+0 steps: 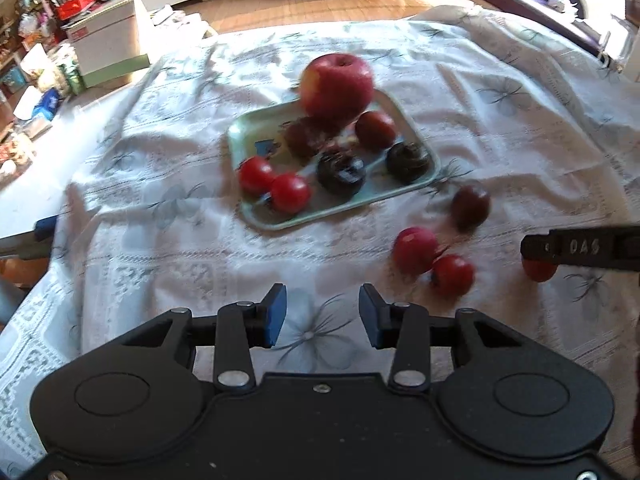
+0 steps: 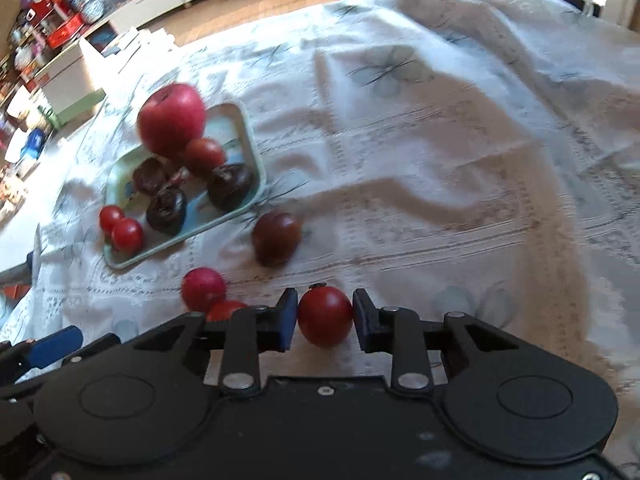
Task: Organize fruits
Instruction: 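Grasp a red plum with the left gripper while the right lifts the red tomato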
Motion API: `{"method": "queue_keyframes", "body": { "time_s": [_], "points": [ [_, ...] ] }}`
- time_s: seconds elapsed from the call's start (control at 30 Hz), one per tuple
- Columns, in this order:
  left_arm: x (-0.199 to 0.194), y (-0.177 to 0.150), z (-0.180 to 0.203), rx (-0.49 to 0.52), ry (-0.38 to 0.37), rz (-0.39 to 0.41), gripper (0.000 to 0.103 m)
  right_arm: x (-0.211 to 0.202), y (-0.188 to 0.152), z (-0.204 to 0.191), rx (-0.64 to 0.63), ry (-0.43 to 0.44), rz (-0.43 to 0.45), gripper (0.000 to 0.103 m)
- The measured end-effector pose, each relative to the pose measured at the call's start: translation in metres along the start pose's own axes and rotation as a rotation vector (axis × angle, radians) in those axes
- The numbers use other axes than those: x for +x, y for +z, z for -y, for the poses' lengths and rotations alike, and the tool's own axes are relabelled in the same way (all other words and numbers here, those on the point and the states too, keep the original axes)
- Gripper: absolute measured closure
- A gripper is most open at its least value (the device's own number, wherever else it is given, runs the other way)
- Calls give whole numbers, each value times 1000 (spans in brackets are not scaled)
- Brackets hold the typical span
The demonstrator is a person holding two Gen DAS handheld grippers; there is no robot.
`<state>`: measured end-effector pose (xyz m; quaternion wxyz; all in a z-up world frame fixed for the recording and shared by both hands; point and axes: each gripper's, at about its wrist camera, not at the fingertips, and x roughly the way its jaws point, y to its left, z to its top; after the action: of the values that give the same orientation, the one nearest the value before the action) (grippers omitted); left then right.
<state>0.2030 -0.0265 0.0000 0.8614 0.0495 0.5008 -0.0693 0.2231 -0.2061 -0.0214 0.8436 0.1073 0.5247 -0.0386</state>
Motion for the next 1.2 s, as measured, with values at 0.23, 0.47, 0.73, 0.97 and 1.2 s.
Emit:
{"method": "queue_keyframes", "body": {
  "time_s": [0.23, 0.47, 0.73, 0.97, 1.2],
  "points": [
    [14, 23, 18, -18, -110, -2, 53, 7, -5, 10, 3, -81, 26, 72],
    [44, 30, 35, -28, -111, -40, 53, 11, -8, 10, -4, -78, 27, 69],
    [59, 30, 35, -75, -139, -66, 44, 17, -10, 10, 0, -91, 5, 68],
    [74, 38, 41, -104, -132, -98, 45, 18, -10, 9, -11, -97, 3, 68],
    [78, 38, 43, -105, -119, -77, 59, 17, -10, 10, -11, -82, -1, 70]
  ]
}}
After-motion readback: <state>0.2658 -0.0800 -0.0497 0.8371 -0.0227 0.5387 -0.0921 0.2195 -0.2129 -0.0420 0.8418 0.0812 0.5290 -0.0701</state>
